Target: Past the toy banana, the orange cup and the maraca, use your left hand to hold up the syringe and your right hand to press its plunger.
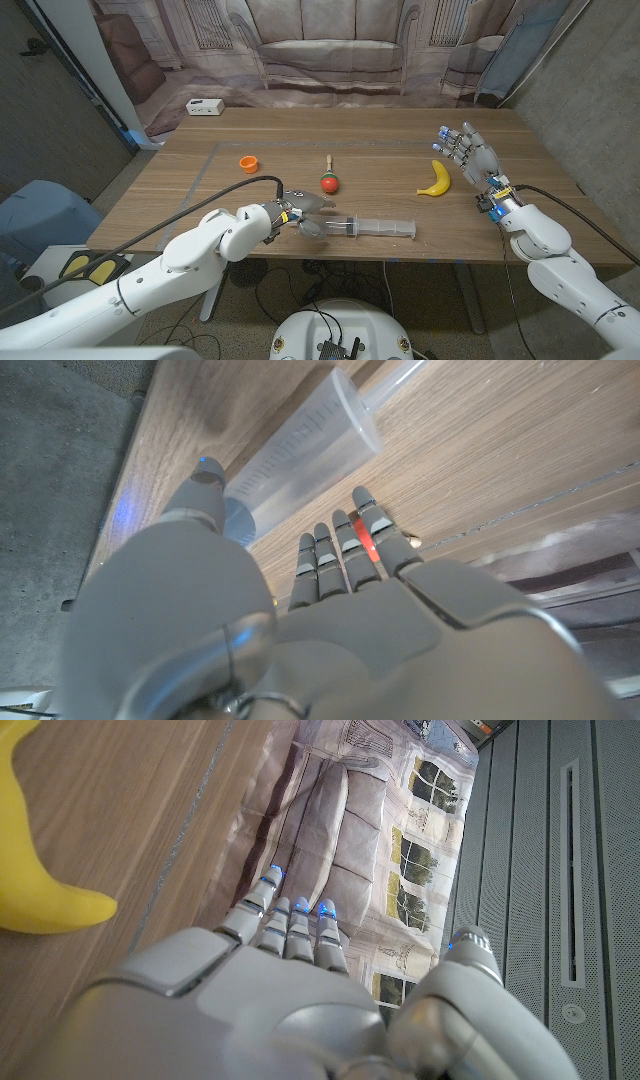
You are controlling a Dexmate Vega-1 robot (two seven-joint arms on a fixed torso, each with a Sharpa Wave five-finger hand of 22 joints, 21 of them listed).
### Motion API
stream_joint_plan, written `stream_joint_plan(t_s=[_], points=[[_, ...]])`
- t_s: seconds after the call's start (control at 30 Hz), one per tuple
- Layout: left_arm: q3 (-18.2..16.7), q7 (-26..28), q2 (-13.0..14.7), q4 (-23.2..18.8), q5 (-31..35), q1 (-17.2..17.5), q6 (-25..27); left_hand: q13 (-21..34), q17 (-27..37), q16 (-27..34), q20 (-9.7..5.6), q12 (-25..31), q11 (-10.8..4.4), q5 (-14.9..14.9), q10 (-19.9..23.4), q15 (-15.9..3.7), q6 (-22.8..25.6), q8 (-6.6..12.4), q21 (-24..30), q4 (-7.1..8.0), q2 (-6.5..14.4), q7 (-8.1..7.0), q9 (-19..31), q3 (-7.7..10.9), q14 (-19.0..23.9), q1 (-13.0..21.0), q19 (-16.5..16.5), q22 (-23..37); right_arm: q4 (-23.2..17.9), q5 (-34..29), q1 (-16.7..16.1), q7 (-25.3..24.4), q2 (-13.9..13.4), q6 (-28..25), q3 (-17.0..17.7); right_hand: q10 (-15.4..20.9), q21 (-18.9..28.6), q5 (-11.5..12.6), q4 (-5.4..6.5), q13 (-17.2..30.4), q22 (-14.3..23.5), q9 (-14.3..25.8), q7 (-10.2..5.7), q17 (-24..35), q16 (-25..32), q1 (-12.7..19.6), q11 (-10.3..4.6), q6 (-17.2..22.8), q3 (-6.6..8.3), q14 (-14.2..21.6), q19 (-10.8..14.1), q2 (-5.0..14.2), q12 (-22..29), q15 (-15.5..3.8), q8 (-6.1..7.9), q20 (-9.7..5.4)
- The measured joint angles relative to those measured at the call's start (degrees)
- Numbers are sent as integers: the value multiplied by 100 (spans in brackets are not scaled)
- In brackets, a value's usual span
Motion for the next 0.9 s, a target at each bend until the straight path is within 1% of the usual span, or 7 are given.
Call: stream_joint_plan(t_s=[0.07,0.13,0.4,0.53,0.7,0.77,0.9], points=[[0,13,0,0,62,0,14,0,0,0,-12,0,6,0,11,-9,52,0,0,-7,-18,-16,0,7,9,15,47,0,-1,0,1,0,-1,0,2,0,0,0,0,0,0,0,0,0,0,0,0,0,0,0,10,0,0,0,0,10],[42,39,-3,-9,151,4,29,0,0,0,-12,0,-33,0,50,-42,74,0,21,-7,2,-9,0,6,42,70,46,0,-1,-11,5,0,-4,9,5,0,0,0,0,0,0,0,0,0,0,0,0,0,0,0,10,0,0,0,0,10],[109,62,-43,-26,409,33,53,-1,0,0,-41,44,-2,0,81,-81,110,43,21,-7,19,-34,0,6,81,114,75,-1,1,-15,31,40,-21,23,18,0,0,0,0,0,0,-1,0,0,0,0,0,0,0,-1,9,0,0,-1,0,10],[130,61,-74,-4,460,33,44,-1,0,0,-41,45,-33,0,111,-51,173,43,20,17,19,-33,0,30,111,113,75,-1,2,-13,34,63,-43,23,24,0,0,0,0,0,0,-1,0,0,0,0,0,0,0,-1,9,0,0,-1,0,10],[177,51,-145,61,507,20,7,-1,0,0,-20,44,-33,0,111,-81,172,43,20,16,49,-33,0,30,142,144,96,-1,2,-5,35,84,-70,24,46,21,0,0,0,0,0,-1,0,0,0,0,21,0,0,-1,9,0,0,-1,0,9],[192,47,-167,78,527,12,-9,-1,0,0,-45,45,-32,0,139,-81,203,43,20,17,49,-64,0,30,141,144,122,-1,2,-2,32,91,-78,23,53,21,0,0,0,0,0,-1,0,-1,0,0,21,1,0,-1,9,0,0,-1,0,9],[235,43,-223,121,570,3,-29,-1,0,0,-54,44,-34,0,172,-59,216,43,20,16,57,-51,-1,30,164,196,130,-1,2,10,17,115,-98,23,71,21,0,0,0,0,0,-1,0,-1,0,0,21,1,0,-1,9,0,0,-1,0,9]])
